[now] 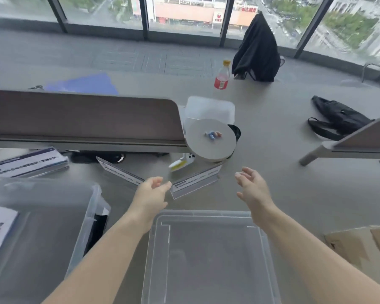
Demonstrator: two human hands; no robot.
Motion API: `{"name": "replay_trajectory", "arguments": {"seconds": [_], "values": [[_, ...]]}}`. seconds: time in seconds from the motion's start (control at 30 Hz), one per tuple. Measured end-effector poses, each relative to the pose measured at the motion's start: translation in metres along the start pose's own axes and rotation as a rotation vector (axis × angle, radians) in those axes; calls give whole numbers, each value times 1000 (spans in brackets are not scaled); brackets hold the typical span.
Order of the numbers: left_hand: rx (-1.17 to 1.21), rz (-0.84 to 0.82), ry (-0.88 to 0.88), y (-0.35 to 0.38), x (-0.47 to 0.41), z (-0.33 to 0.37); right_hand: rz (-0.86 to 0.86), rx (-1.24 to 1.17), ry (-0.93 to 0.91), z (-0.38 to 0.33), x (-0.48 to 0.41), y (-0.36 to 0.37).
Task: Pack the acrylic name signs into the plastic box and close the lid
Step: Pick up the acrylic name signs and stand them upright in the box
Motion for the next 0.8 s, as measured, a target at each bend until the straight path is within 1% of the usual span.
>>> {"name": "replay_trajectory", "arguments": {"seconds": [0.1, 0.2, 0.3, 0.4, 0.47, 0.6, 0.7, 0.8], "values": [[55, 33, -94, 12, -26, -30, -39, 69, 37, 13, -43, 13], [-22, 69, -100, 23, -57, -55, -57, 134, 6, 24, -84, 27], [-127, 101, -19, 35, -89, -74, -57, 201, -41, 37, -123, 39], [-200, 93, 134, 49, -112, -86, -75, 239, -87, 54, -149, 48], [-233, 117, 214, 54, -120, -92, -90, 244, -120, 66, -155, 50], [-214, 175, 302, 51, -118, -97, -26, 255, -165, 82, -142, 39], [-215, 129, 342, 52, -109, -85, -25, 273, -191, 81, -126, 29], [-204, 67, 381, 53, -95, -63, -16, 213, -204, 68, -110, 18]]}}
Point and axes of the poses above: each hand's wrist, its own x-axis away from the middle knuckle, its own y-axis out of the palm, z = x × y, the point moved 5 cm from there along -x, towards the middle knuckle, and after that the axes turned 8 degrees about y, right-handed, at the moved point
